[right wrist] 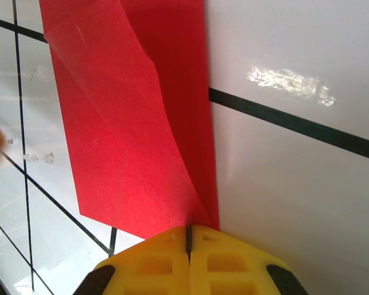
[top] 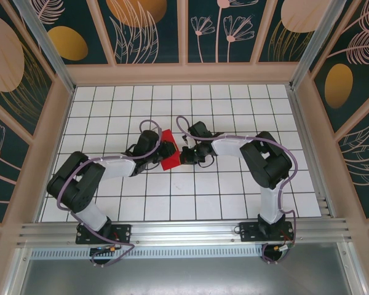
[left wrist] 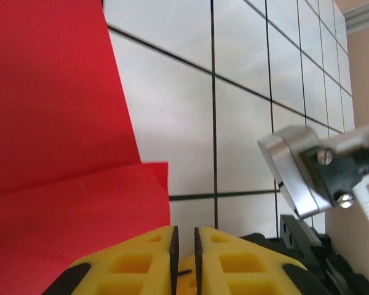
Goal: Fold a paper plane with a square sheet of paper (pick it up from the middle)
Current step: Fold the triangle a second time at the center of the table.
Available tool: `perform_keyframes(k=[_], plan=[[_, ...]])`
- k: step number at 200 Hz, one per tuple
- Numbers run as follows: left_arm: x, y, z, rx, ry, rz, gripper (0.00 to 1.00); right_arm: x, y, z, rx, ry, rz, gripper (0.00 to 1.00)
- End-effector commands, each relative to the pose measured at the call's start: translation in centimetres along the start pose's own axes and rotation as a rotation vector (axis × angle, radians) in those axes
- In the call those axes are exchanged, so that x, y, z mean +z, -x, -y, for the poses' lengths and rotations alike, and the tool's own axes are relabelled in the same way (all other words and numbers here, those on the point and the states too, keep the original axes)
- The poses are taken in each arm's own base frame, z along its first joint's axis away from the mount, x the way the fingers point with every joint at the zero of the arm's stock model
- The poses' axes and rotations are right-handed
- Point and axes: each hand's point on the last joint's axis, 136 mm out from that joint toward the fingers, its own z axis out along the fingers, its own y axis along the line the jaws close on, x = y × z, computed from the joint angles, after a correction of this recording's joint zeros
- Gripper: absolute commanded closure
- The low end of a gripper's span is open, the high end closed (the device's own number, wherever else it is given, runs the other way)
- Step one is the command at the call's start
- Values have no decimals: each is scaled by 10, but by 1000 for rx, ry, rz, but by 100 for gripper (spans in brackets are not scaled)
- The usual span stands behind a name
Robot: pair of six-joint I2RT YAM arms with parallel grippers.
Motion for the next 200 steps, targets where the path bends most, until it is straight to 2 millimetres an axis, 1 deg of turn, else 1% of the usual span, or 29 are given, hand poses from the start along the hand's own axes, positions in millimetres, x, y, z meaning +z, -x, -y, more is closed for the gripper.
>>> perform_keyframes(k=[1,5,8,19,43,61,91,114,161,188,200], plan=[[10,-18,-3,-32,-20,-56,86,14,-26,33,83,-87,-84,94],[10,-20,-3,-32,-22,-59,87,14,-25,32,83,-87,-83,94],[14,-25,-11,-39,-2,-74,87,14,-25,32,84,-87,-83,94],[18,-30,-16,-47,11,-91,88,14,-25,33,86,-88,-82,94],[24,-35,-24,-55,36,-109,88,12,-23,29,81,-75,-73,94],[27,-36,-34,-62,84,-113,89,7,-16,19,63,-47,-55,94],[29,-40,-52,-65,164,-122,91,-8,0,-6,18,24,-4,94],[30,-41,-55,-67,178,-123,92,-10,5,-14,4,50,2,94],[29,-41,-58,-67,193,-123,94,-5,9,-17,1,69,3,94],[29,-40,-59,-67,201,-116,93,-10,15,-22,-9,85,29,94],[28,-40,-59,-66,202,-115,93,-12,17,-21,-4,79,42,94]])
